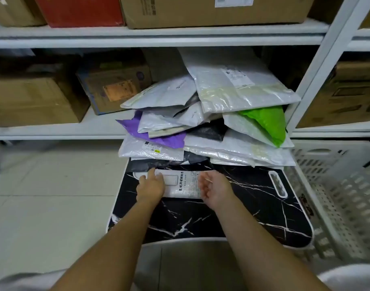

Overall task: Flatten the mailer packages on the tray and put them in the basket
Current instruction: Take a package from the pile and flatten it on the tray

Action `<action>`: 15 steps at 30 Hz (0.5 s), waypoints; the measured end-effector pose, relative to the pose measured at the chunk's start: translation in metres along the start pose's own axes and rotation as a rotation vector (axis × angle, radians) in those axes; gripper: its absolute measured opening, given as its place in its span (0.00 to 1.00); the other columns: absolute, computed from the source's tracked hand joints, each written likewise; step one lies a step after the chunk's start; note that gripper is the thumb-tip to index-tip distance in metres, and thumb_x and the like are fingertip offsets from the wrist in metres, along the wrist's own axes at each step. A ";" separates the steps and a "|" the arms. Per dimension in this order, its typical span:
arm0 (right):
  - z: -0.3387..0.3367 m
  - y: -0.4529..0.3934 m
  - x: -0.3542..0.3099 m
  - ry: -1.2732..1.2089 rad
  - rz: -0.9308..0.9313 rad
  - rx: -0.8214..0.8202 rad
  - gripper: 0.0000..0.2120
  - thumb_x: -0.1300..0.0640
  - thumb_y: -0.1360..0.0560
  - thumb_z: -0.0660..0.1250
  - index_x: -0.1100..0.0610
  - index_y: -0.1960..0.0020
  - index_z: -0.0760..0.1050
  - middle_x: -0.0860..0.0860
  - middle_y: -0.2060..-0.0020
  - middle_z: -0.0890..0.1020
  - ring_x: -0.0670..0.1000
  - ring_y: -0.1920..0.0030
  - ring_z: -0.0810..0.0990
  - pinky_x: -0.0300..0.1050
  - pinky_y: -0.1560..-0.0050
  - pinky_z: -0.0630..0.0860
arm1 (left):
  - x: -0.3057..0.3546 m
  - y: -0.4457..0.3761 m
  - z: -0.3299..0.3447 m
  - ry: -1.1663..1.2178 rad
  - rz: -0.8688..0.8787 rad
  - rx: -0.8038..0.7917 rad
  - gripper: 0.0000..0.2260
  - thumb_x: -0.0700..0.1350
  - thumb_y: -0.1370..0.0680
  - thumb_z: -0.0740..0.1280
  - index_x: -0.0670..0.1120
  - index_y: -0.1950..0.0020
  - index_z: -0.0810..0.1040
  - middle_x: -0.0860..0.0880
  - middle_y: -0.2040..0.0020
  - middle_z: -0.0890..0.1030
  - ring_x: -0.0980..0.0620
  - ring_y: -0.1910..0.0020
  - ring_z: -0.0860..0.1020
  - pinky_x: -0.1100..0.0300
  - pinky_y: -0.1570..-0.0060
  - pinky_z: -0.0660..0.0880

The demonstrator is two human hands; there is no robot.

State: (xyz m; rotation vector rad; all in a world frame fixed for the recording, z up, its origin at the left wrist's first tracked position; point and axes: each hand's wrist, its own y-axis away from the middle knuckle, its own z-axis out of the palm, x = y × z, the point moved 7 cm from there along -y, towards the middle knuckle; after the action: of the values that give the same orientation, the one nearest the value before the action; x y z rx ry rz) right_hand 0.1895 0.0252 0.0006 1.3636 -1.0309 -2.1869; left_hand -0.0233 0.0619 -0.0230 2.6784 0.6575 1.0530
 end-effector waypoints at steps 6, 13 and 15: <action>-0.002 -0.020 0.033 0.207 0.031 0.093 0.05 0.63 0.24 0.62 0.58 0.54 0.76 0.52 0.67 0.77 0.46 0.71 0.72 0.36 0.73 0.69 | -0.015 -0.004 0.015 -0.090 0.013 -0.017 0.20 0.53 0.18 0.49 0.50 0.27 0.63 0.39 0.30 0.63 0.35 0.35 0.68 0.47 0.34 0.63; -0.007 -0.027 0.034 0.498 -0.200 0.127 0.06 0.63 0.25 0.59 0.56 0.57 0.73 0.51 0.63 0.76 0.50 0.63 0.75 0.48 0.57 0.75 | -0.013 0.028 0.029 -0.235 0.086 -0.048 0.12 0.44 0.20 0.57 0.43 0.39 0.72 0.39 0.41 0.76 0.40 0.46 0.74 0.57 0.49 0.70; -0.010 -0.025 0.038 0.633 -0.216 0.154 0.07 0.61 0.25 0.58 0.55 0.58 0.73 0.53 0.59 0.78 0.53 0.59 0.77 0.50 0.55 0.75 | -0.008 0.048 0.033 -0.221 0.096 -0.057 0.10 0.46 0.21 0.60 0.43 0.43 0.73 0.40 0.46 0.79 0.41 0.47 0.77 0.56 0.50 0.72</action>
State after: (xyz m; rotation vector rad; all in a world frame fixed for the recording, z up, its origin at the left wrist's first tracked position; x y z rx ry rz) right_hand 0.1821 0.0140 -0.0439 2.1288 -0.8393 -1.6268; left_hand 0.0097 0.0156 -0.0360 2.7457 0.4541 0.7676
